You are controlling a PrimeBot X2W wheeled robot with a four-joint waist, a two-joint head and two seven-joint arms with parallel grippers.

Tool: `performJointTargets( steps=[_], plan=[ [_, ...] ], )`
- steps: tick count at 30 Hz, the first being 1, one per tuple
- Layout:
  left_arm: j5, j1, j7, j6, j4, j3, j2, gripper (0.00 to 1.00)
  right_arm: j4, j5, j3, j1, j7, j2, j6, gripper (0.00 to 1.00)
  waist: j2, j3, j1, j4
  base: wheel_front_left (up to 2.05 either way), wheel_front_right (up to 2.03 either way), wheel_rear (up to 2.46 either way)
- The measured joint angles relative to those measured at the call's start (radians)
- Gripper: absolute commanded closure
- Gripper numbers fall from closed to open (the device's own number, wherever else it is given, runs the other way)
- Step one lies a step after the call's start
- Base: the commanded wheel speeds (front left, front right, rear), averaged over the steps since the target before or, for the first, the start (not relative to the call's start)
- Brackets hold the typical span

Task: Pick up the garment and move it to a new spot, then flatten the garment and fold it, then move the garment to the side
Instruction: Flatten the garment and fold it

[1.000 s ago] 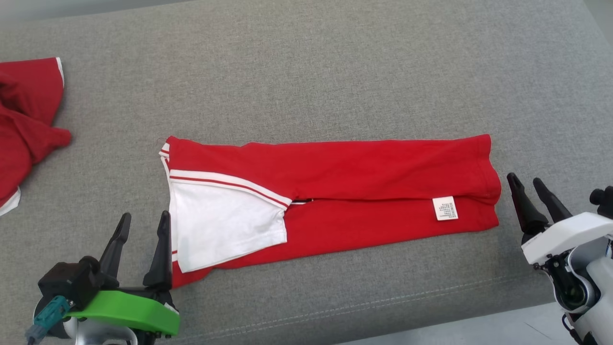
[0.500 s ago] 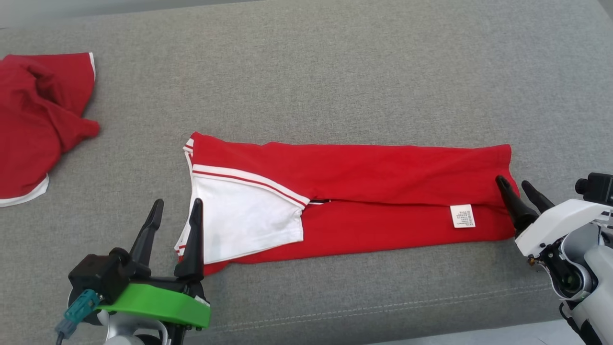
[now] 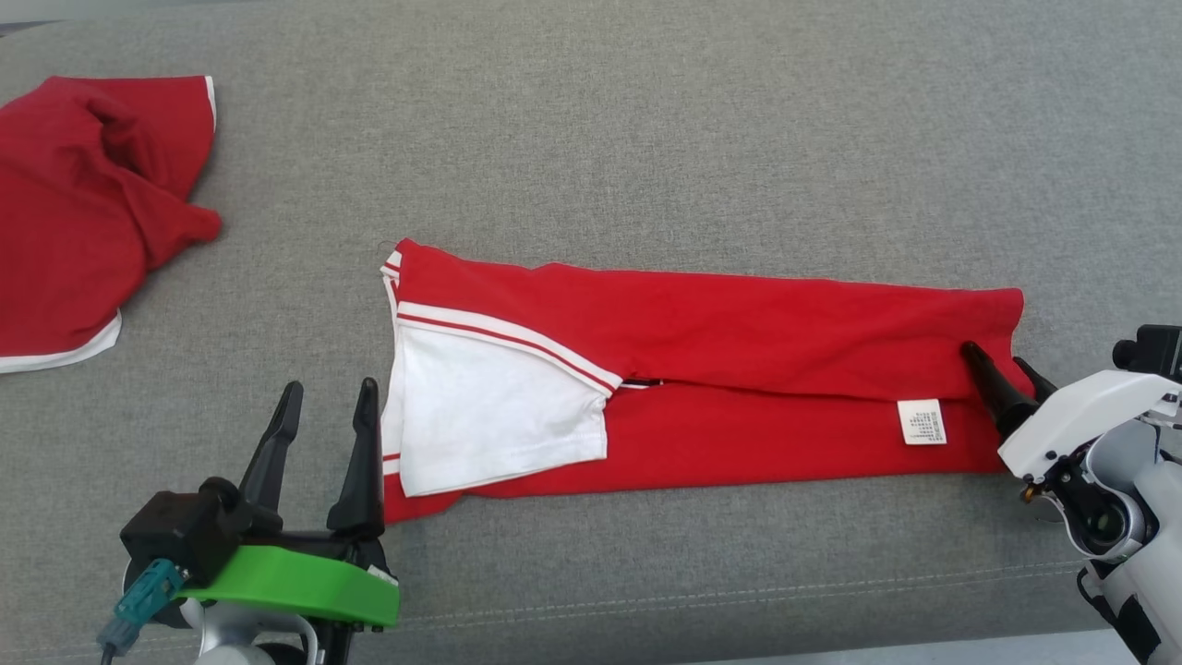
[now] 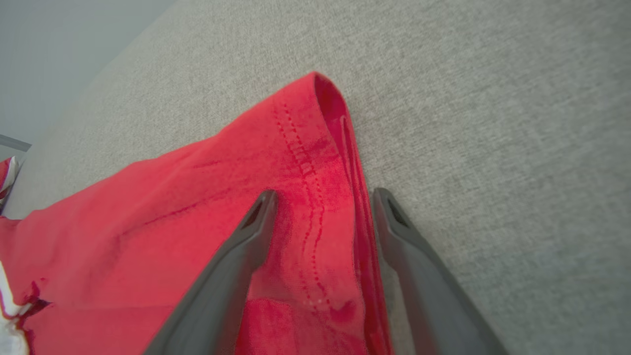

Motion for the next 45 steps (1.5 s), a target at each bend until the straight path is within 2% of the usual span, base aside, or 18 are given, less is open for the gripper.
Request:
performJointTargets(
  steps=[1,2,3,5,6,14,19,29,32,36,39,45],
  plan=[
    [0.000,0.000,0.000,0.001,0.000,0.001,0.000,0.00,0.001,0.001,0.000,-0.002,0.003,0.001,0.001,0.15,0.0000,0.000,0.0000,0.001,0.00,0.00,0.00],
    [0.000,0.000,0.000,0.001,0.000,0.001,-0.001,0.00,0.001,0.001,0.001,-0.004,0.004,0.001,0.004,0.15,0.0000,0.001,0.0000,0.002,0.00,0.00,0.00],
    [0.000,0.000,0.000,0.001,0.000,0.002,-0.002,0.00,0.001,0.002,0.002,-0.007,0.005,0.002,0.009,0.53,0.0000,0.001,0.0000,0.002,0.00,0.00,0.00],
    [0.000,0.000,0.000,0.003,0.000,0.004,-0.003,0.00,0.000,0.002,0.004,-0.011,0.007,0.004,0.011,0.91,0.0000,0.001,0.0000,0.003,0.00,0.00,0.00],
    [0.000,0.000,0.000,0.003,0.000,0.006,-0.003,0.00,0.000,0.002,0.006,-0.015,0.007,0.008,0.014,1.00,0.0000,0.001,0.0000,0.003,0.00,0.00,0.00],
    [0.002,0.002,-0.009,0.004,0.002,0.025,-0.005,0.00,-0.001,0.009,0.002,-0.035,0.011,0.004,0.035,1.00,0.0000,-0.003,0.0000,-0.009,0.00,0.00,0.00],
    [0.002,0.003,-0.009,0.004,0.003,0.030,-0.005,0.00,-0.005,0.035,-0.026,-0.051,0.013,-0.022,0.044,1.00,0.0000,-0.009,0.0000,-0.028,0.00,0.00,0.00],
    [0.012,0.004,-0.016,0.005,-0.001,0.031,-0.003,0.00,-0.001,0.035,-0.081,-0.101,0.044,-0.155,0.043,1.00,0.0000,-0.026,0.0000,-0.079,0.00,0.00,0.00],
    [0.019,0.004,-0.016,0.005,-0.002,0.025,-0.001,0.00,0.007,0.035,-0.105,-0.101,0.048,-0.192,0.026,1.00,0.0000,-0.035,0.0000,-0.090,0.00,0.00,0.00],
    [0.019,0.004,-0.016,0.005,-0.007,0.018,-0.001,0.00,0.012,0.037,-0.125,-0.102,0.057,-0.227,0.020,1.00,0.0000,-0.042,0.0000,-0.096,0.00,0.00,0.00],
    [0.019,0.004,-0.015,0.005,-0.007,0.016,-0.001,0.00,-0.011,0.053,-0.118,-0.110,0.071,-0.208,0.029,1.00,0.0000,-0.046,0.0000,-0.097,0.00,0.00,0.00],
    [0.019,0.004,-0.007,0.005,0.000,0.002,-0.002,0.00,-0.122,0.104,-0.052,-0.117,0.129,-0.108,0.061,1.00,0.0000,-0.063,0.0000,-0.093,0.00,0.00,0.00]
  ],
)
